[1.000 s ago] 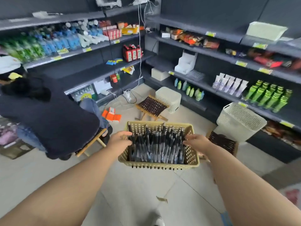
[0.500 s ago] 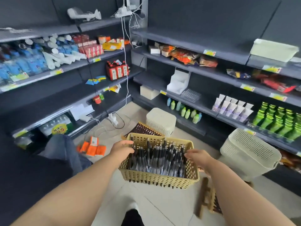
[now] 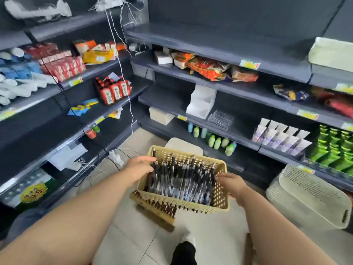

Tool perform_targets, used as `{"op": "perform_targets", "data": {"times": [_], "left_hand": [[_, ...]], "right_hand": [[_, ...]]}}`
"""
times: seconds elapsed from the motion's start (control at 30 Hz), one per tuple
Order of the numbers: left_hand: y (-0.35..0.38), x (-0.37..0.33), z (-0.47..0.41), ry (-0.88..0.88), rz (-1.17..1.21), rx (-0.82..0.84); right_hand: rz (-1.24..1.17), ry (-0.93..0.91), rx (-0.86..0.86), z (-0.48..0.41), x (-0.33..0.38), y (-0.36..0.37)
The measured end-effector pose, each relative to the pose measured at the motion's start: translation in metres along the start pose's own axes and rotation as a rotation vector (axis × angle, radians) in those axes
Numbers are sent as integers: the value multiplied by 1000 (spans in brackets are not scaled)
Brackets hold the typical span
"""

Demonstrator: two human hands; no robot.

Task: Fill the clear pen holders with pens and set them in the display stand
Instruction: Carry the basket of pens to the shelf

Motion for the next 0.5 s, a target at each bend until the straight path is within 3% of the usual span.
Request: {"op": "perform_targets", "data": {"times": [0.27, 0.5], "left_hand": [[-30, -19, -91, -80, 144, -71], [-79, -55, -175, -12, 164, -69]], "right_hand": [[92, -56, -16, -107, 114, 9], [-29, -60, -153, -161, 158, 35]]}}
Point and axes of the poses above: each hand's wrist, its own z-axis away from the middle knuckle, its own y-axis out of the palm, x = y × z, the point moved 8 cm from there along -z, towards the middle knuckle, and after that the axes turned 1 degree about y, right-handed, at the moved point
